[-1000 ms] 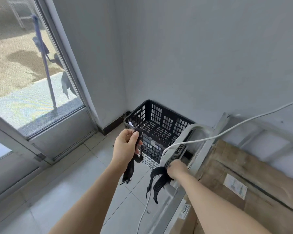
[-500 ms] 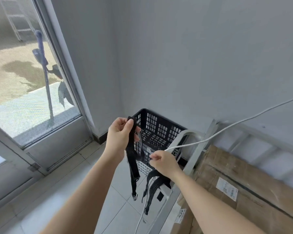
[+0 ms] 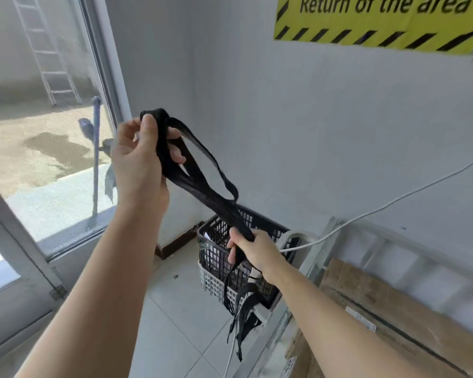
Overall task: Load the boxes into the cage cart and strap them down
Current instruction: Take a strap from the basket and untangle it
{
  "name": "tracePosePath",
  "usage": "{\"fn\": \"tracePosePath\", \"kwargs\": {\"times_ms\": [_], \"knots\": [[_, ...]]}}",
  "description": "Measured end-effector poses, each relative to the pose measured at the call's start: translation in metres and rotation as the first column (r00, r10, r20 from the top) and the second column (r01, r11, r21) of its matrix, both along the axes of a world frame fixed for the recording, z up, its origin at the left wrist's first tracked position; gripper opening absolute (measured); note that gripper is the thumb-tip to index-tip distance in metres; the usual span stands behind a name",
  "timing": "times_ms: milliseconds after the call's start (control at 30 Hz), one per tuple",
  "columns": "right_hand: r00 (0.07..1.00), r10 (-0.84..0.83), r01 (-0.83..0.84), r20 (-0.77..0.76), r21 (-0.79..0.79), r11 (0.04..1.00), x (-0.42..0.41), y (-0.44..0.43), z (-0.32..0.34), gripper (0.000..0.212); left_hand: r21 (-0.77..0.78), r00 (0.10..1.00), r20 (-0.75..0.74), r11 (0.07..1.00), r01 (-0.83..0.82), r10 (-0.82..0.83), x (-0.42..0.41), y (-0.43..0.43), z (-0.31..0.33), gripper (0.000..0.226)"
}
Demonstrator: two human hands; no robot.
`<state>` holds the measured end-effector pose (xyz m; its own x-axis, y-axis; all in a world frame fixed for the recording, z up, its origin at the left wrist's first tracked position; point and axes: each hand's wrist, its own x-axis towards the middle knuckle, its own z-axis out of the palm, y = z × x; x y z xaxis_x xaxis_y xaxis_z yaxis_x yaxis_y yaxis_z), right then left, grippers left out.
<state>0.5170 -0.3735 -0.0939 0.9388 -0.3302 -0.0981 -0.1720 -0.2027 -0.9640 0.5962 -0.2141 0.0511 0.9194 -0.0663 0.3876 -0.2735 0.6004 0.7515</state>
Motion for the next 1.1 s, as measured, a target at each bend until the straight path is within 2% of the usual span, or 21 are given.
{"fn": "tracePosePath", "kwargs": {"times_ms": [100, 200, 300, 400, 500, 567, 600, 667, 733, 833, 967, 1100], "knots": [[0.975, -0.181, 0.12, 0.131, 0.377, 0.918, -0.01, 0.0, 0.037, 0.033, 0.077, 0.991, -0.03, 0.989, -0.128, 0.13, -0.015, 0.011, -0.008, 0.011], [0.955, -0.244, 0.124, 0.171, 0.518, 0.846, -0.029, -0.003, 0.069, 0.031, 0.208, 0.985, -0.036, 0.965, -0.157, 0.168, -0.04, 0.015, -0.022, 0.018], [0.945, -0.263, 0.064, 0.197, 0.674, 0.736, -0.06, -0.002, 0.092, 0.03, 0.45, 0.991, -0.048, 0.888, -0.092, 0.127, -0.079, 0.013, -0.041, 0.019], [0.945, -0.275, 0.061, 0.176, 0.733, 0.678, -0.087, 0.001, 0.096, 0.031, 0.694, 0.996, -0.04, 0.715, 0.087, -0.083, -0.122, 0.01, -0.062, 0.014], [0.944, -0.303, 0.092, 0.131, 0.778, 0.622, -0.11, 0.007, 0.095, 0.023, 0.737, 0.946, -0.153, 0.605, 0.303, -0.287, -0.158, 0.003, -0.078, 0.053], [0.935, -0.338, 0.115, 0.108, 0.808, 0.578, -0.124, 0.009, 0.094, 0.019, 0.771, 0.936, -0.18, 0.548, 0.326, -0.303, -0.177, -0.004, -0.086, 0.067], [0.932, -0.348, 0.122, 0.103, 0.815, 0.567, -0.13, 0.009, 0.093, 0.015, 0.801, 0.946, -0.169, 0.521, 0.295, -0.275, -0.184, -0.007, -0.09, 0.065], [0.933, -0.345, 0.114, 0.099, 0.829, 0.547, -0.143, 0.008, 0.093, 0.01, 0.844, 0.967, -0.129, 0.488, 0.224, -0.221, -0.196, -0.012, -0.094, 0.046], [0.932, -0.349, 0.111, 0.1, 0.837, 0.536, -0.153, 0.007, 0.094, 0.014, 0.846, 0.966, -0.118, 0.486, 0.218, -0.229, -0.203, -0.015, -0.094, 0.027], [0.929, -0.36, 0.128, 0.091, 0.831, 0.542, -0.167, 0.006, 0.093, 0.014, 0.821, 0.957, -0.129, 0.514, 0.249, -0.259, -0.21, -0.017, -0.096, 0.013], [0.943, -0.322, 0.116, 0.09, 0.815, 0.568, -0.186, 0.007, 0.086, 0.016, 0.722, 0.929, -0.231, 0.588, 0.364, -0.29, -0.218, -0.012, -0.099, 0.009], [0.966, -0.247, 0.091, 0.069, 0.809, 0.581, -0.209, 0.01, 0.075, 0.024, 0.499, 0.845, -0.427, 0.696, 0.516, -0.321, -0.234, -0.011, -0.1, 0.013]]}}
